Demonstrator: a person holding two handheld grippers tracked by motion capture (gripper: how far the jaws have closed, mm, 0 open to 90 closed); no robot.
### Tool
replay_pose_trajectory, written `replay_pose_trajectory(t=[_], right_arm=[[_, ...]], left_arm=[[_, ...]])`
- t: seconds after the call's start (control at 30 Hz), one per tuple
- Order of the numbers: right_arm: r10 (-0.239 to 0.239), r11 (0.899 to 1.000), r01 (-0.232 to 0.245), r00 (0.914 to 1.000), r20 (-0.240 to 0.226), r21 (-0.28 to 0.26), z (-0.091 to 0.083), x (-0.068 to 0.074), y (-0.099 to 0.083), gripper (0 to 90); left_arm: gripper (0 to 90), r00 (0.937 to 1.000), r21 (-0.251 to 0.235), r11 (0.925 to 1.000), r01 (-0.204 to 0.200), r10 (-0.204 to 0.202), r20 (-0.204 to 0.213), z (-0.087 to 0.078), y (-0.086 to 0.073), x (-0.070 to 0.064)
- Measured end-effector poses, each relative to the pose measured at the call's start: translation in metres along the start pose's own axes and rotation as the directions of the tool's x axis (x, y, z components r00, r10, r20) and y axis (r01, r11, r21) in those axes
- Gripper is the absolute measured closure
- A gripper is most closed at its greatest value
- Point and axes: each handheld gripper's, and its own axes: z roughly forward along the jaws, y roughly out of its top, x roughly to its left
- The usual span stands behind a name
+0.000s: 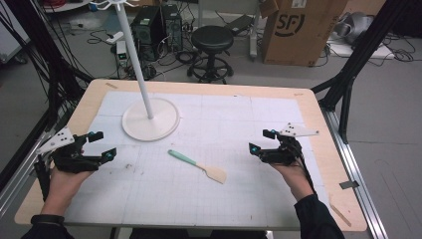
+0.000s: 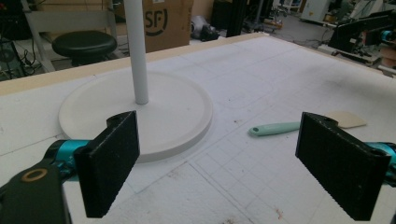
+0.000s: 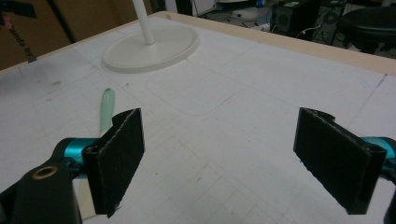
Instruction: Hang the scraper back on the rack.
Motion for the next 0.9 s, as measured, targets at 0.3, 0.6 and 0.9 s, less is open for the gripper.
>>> replay_pose_trajectory(t=[0.3,0.6,0.9], right_arm=[[-0.026,0.999,0.028,0.9973,-0.068,0.038,0.025,0.020,0.006,19.7],[-0.001,0.991,0.023,0.9874,-0.158,0.133,0.075,0.048,0.007,30.3],[-0.021,0.973,0.063,0.9820,-0.188,0.224,0.117,0.080,0.001,40.2]], left_arm=[[14.3,0.9999,-0.016,0.9998,0.013,-0.013,-0.003,-0.003,-0.001,0.001],[14.4,0.9997,-0.026,0.9994,0.024,-0.024,-0.004,-0.003,-0.002,0.004],[14.4,0.9997,-0.035,0.9991,0.025,-0.025,0.001,-0.003,-0.001,0.003]])
